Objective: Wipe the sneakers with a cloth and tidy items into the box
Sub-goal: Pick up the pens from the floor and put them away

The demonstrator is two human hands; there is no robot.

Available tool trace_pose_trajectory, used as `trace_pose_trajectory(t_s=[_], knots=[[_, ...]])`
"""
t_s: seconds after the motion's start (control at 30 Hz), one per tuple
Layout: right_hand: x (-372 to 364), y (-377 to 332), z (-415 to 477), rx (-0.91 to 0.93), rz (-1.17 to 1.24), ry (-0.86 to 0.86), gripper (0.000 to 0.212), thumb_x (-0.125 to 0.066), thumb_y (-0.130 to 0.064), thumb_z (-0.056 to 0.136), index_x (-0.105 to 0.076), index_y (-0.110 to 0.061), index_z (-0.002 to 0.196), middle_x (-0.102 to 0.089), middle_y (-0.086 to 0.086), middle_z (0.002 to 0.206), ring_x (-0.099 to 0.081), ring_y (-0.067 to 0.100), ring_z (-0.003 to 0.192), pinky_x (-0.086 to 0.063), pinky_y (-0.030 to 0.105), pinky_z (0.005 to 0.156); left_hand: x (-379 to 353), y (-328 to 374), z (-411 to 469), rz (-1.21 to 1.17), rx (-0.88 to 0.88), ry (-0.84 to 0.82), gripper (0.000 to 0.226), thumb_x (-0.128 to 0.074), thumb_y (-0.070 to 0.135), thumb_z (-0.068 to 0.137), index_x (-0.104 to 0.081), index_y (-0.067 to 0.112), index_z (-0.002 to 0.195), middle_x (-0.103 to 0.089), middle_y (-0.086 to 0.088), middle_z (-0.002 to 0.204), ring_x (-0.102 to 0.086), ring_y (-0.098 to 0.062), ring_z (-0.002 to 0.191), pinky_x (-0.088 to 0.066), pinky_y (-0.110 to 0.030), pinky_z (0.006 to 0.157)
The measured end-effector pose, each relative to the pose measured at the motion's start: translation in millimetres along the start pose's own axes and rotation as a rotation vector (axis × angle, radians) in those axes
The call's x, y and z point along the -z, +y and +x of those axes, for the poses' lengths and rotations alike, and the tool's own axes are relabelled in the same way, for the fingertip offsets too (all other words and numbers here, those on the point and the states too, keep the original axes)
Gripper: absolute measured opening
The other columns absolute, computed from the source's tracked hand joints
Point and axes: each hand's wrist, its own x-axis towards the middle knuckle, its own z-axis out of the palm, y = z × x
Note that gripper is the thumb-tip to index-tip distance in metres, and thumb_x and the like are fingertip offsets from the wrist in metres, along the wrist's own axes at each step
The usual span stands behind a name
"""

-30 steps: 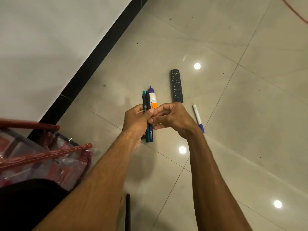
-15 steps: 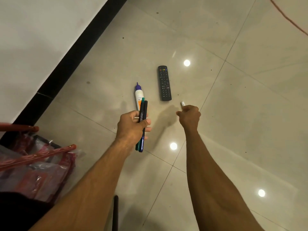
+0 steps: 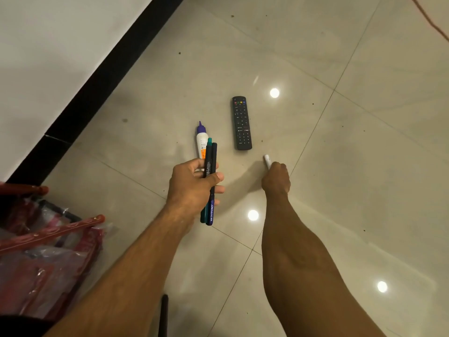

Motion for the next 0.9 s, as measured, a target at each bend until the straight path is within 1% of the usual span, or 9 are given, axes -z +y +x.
trace_pose_trajectory(t_s=[0.1,0.23,0.3,0.37,0.43,0.57,0.7,0.8,0.9], knots=[[-17,2,-9,0.002,-0.055,-0.023,0.029,-0.051,-0.012,0.099,-0.048,-0.003,0.127,-0.051,0.016,0.128,-0.053,0.033,0.118,-0.046,0.042,0.093,0,3,-4,-0.004,-0.007,0.007,0.025,-0.071,0.010,0.086,-0.064,0.016,0.110,-0.072,-0.003,0.096,-0.073,-0.017,0.074,-0.061,-0.039,0.065],[-31,1,-25,-0.017,-0.029,-0.071,0.034,-0.051,-0.002,0.095,-0.044,-0.001,0.128,-0.046,0.019,0.130,-0.050,0.037,0.119,-0.046,0.046,0.093,5,8,-10,0.006,-0.023,0.015,0.018,-0.069,0.010,0.088,-0.062,0.023,0.098,-0.072,-0.002,0.093,-0.073,-0.018,0.076,-0.061,-0.039,0.065],[-30,0,-34,-0.058,0.084,-0.086,0.032,-0.049,-0.001,0.094,-0.045,0.000,0.126,-0.048,0.018,0.126,-0.053,0.039,0.113,-0.051,0.046,0.085,10,10,-13,0.017,-0.023,0.035,0.016,-0.069,0.010,0.087,-0.065,0.020,0.099,-0.073,-0.003,0.091,-0.073,-0.019,0.074,-0.061,-0.038,0.063],[-24,-3,-47,-0.083,0.196,-0.094,0.027,-0.046,-0.002,0.094,-0.047,0.000,0.121,-0.051,0.017,0.119,-0.056,0.038,0.106,-0.047,0.038,0.070,17,14,-18,0.032,-0.025,0.045,0.015,-0.069,0.010,0.088,-0.065,0.018,0.100,-0.073,-0.003,0.089,-0.073,-0.020,0.074,-0.060,-0.036,0.062],[-19,-7,-62,-0.092,0.315,-0.103,0.023,-0.046,-0.003,0.096,-0.051,-0.001,0.118,-0.055,0.016,0.113,-0.057,0.034,0.098,-0.044,0.032,0.065,25,22,-29,0.041,-0.031,0.047,0.013,-0.067,0.010,0.089,-0.065,0.018,0.099,-0.073,-0.004,0.089,-0.073,-0.020,0.074,-0.061,-0.037,0.063],[-4,-22,-98,-0.047,0.590,-0.093,0.025,-0.055,-0.008,0.094,-0.059,-0.002,0.118,-0.063,0.014,0.105,-0.058,0.025,0.086,-0.048,0.032,0.076,43,35,-58,0.023,-0.045,0.047,0.021,-0.069,0.009,0.087,-0.065,0.012,0.107,-0.073,-0.007,0.089,-0.072,-0.024,0.074,-0.061,-0.042,0.064],[21,-44,-133,-0.003,0.826,-0.126,0.013,-0.061,-0.011,0.094,-0.059,-0.012,0.107,-0.067,0.010,0.091,-0.068,0.026,0.078,-0.058,0.039,0.079,59,35,-93,-0.051,0.000,0.079,0.017,-0.067,0.011,0.089,-0.064,0.010,0.106,-0.072,-0.018,0.090,-0.069,-0.030,0.071,-0.059,-0.047,0.064],[48,-67,-162,0.067,0.898,-0.177,0.024,-0.065,-0.013,0.093,-0.062,-0.011,0.117,-0.069,0.013,0.097,-0.070,0.025,0.077,-0.060,0.044,0.078,70,42,-122,-0.105,0.000,0.110,0.018,-0.067,0.009,0.089,-0.062,0.007,0.106,-0.072,-0.020,0.088,-0.068,-0.032,0.068,-0.058,-0.050,0.064],[82,-94,-198,0.196,0.934,-0.194,0.016,-0.067,-0.014,0.092,-0.063,-0.018,0.107,-0.070,0.009,0.093,-0.070,0.026,0.080,-0.059,0.047,0.079,86,60,-153,-0.150,-0.061,0.118,0.022,-0.068,0.008,0.088,-0.061,0.007,0.109,-0.072,-0.019,0.086,-0.067,-0.031,0.067,-0.059,-0.047,0.065]])
